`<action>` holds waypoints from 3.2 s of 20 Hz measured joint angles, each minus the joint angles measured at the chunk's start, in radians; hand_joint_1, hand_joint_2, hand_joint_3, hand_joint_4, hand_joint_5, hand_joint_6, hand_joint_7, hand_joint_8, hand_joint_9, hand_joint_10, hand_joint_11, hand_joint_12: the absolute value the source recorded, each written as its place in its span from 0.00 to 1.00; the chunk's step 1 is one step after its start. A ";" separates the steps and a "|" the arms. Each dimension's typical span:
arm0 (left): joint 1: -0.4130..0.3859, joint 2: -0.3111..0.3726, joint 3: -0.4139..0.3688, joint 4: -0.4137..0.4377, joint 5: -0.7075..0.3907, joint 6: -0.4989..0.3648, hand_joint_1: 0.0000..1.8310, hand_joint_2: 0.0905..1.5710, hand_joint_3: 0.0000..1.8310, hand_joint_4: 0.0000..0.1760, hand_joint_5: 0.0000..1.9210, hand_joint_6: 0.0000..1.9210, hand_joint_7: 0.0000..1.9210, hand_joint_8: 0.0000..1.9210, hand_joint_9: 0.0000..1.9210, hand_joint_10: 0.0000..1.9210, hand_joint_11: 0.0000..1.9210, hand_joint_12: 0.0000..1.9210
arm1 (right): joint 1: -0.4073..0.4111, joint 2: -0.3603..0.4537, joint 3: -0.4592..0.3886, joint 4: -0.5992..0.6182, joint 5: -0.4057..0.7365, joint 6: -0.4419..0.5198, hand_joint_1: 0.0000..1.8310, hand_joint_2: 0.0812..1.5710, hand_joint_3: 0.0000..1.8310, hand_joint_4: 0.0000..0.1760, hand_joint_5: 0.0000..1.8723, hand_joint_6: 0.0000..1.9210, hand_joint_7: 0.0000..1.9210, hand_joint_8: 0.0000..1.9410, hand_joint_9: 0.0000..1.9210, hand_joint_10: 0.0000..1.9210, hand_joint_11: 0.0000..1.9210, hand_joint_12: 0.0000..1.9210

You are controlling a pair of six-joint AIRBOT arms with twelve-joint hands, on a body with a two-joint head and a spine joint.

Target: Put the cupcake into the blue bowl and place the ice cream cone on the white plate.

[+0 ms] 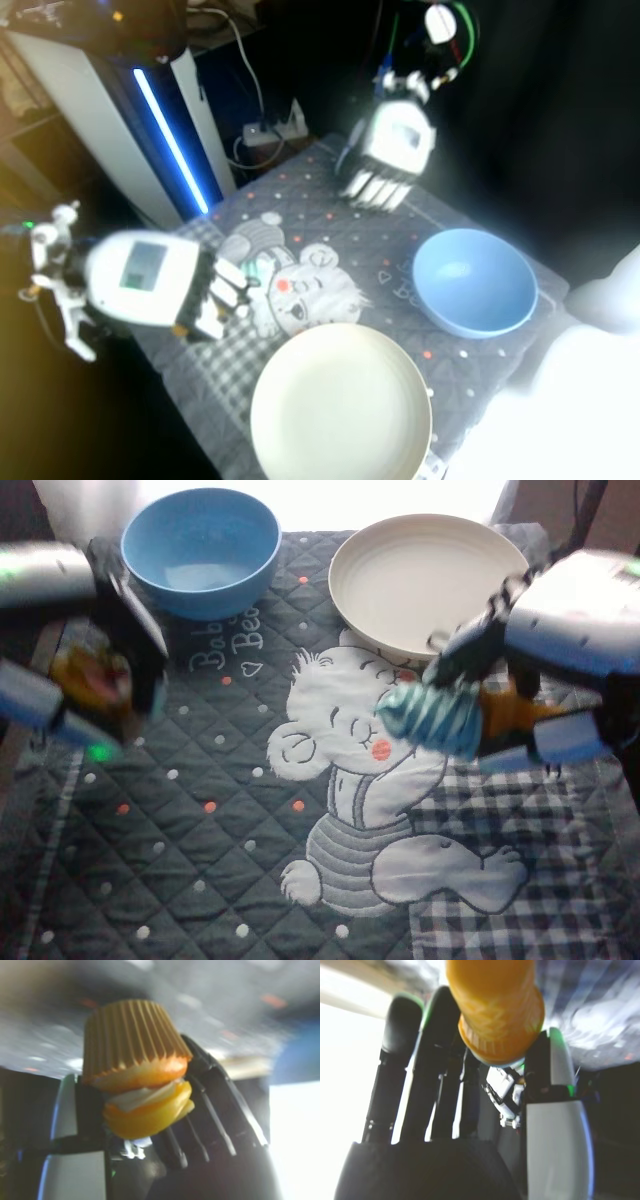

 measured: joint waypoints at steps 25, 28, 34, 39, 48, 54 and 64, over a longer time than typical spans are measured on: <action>-0.260 -0.369 0.443 -0.228 0.273 0.121 0.76 0.67 0.00 0.00 0.51 0.45 0.55 0.43 0.51 0.60 0.34 0.69 | 0.365 -0.269 0.375 0.137 -0.264 -0.174 0.70 0.66 0.00 0.00 0.52 0.42 0.62 0.42 0.64 0.45 0.57 0.74; -0.270 -0.368 0.444 -0.209 0.300 0.120 0.76 0.67 0.00 0.00 0.51 0.45 0.56 0.41 0.50 0.60 0.32 0.69 | 0.365 -0.267 0.375 0.140 -0.265 -0.174 0.70 0.66 0.00 0.00 0.54 0.40 0.64 0.39 0.66 0.40 0.58 0.71; -0.290 -0.382 0.444 -0.181 0.301 0.118 0.76 0.67 0.00 0.00 0.52 0.45 0.57 0.39 0.48 0.62 0.26 0.69 | 0.365 -0.267 0.375 0.143 -0.265 -0.174 0.70 0.66 0.00 0.00 0.53 0.41 0.62 0.42 0.66 0.43 0.57 0.73; -0.297 -0.394 0.444 -0.158 0.303 0.117 0.66 0.64 0.00 0.00 0.34 0.02 0.30 0.00 0.29 0.01 0.10 0.45 | 0.365 -0.267 0.375 0.143 -0.266 -0.175 0.56 0.61 0.00 0.00 0.45 0.05 0.49 0.10 0.44 0.18 0.24 0.69; -0.297 -0.394 0.443 -0.150 0.295 0.116 0.60 0.53 0.00 0.00 0.23 0.00 0.15 0.00 0.11 0.00 0.00 0.21 | 0.365 -0.266 0.365 0.147 -0.260 -0.174 0.44 0.56 0.00 0.00 0.32 0.00 0.32 0.00 0.30 0.00 0.09 0.54; -0.297 -0.387 0.435 -0.156 0.265 0.116 0.60 0.53 0.00 0.33 0.25 0.00 0.19 0.00 0.17 0.00 0.00 0.44 | 0.365 -0.265 0.344 0.148 -0.250 -0.174 0.45 0.54 0.00 0.00 0.32 0.00 0.32 0.00 0.29 0.00 0.06 0.55; -0.221 -0.127 0.188 -0.446 -0.056 0.269 0.50 0.57 0.00 0.34 0.18 0.00 0.17 0.00 0.14 0.00 0.07 0.26 | 0.348 -0.084 0.138 0.204 0.114 -0.175 0.49 0.61 0.00 0.00 0.27 0.00 0.28 0.00 0.29 0.00 0.17 0.29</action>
